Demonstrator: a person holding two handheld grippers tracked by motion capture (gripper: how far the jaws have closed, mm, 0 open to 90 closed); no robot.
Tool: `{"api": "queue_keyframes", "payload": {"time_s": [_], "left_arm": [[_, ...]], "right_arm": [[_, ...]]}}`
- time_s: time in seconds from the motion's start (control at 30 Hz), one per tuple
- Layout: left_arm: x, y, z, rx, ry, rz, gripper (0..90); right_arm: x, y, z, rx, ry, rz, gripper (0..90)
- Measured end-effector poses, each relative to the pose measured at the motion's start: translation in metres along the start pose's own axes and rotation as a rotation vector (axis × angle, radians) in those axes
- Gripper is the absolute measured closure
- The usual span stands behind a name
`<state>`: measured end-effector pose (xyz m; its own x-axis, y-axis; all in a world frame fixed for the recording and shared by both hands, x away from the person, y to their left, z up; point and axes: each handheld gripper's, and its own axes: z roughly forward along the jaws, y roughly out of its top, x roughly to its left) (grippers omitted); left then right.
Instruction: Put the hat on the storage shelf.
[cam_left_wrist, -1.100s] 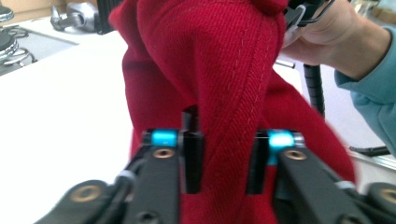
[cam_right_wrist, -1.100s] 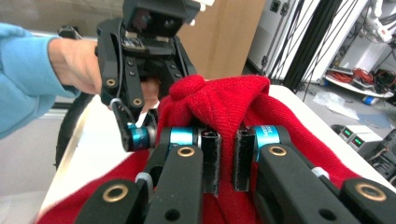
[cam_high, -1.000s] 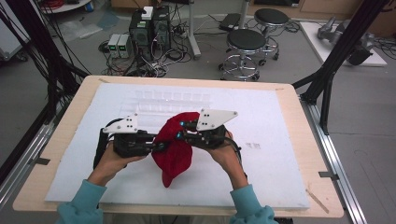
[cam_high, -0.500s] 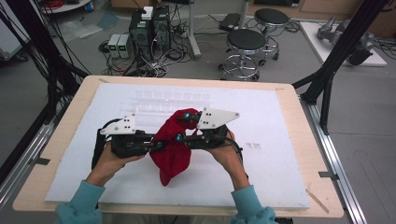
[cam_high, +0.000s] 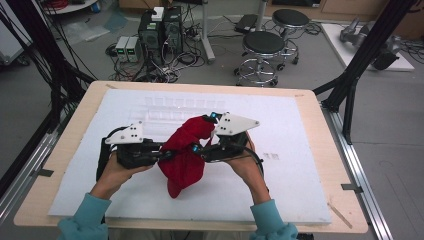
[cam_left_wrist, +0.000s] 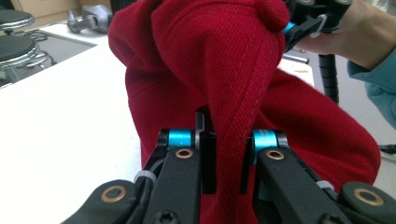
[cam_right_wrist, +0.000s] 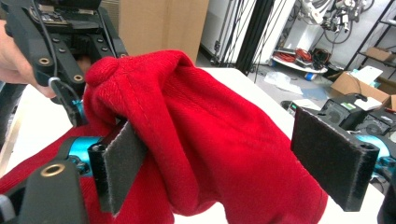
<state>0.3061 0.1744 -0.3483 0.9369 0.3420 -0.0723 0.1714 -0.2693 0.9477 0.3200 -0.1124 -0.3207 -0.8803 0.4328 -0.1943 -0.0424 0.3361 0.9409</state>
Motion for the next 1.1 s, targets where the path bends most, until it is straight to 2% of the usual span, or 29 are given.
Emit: {"api": "queue_keyframes", "payload": {"time_s": [0.17,0.27,0.5,0.83,1.1], "left_arm": [[0.003,-0.001,-0.005,0.002,0.022,-0.008,86.1],[0.006,-0.001,-0.007,0.004,0.04,-0.012,86.3],[0.011,-0.002,-0.01,-0.005,0.081,-0.029,86.4],[0.021,0.01,-0.006,-0.028,0.165,-0.062,86.4],[0.027,0.019,0.005,-0.047,0.224,-0.091,86.3]], "right_arm": [[-0.003,-0.001,-0.004,-0.01,-0.011,0.02,12.4],[-0.005,-0.001,-0.009,-0.016,-0.027,0.042,12.3],[-0.004,-0.001,-0.013,-0.015,-0.034,0.045,12.2],[0.005,-0.002,-0.02,-0.008,-0.042,0.069,12.2],[0.019,-0.015,-0.033,0.007,-0.05,0.126,12.5]]}}
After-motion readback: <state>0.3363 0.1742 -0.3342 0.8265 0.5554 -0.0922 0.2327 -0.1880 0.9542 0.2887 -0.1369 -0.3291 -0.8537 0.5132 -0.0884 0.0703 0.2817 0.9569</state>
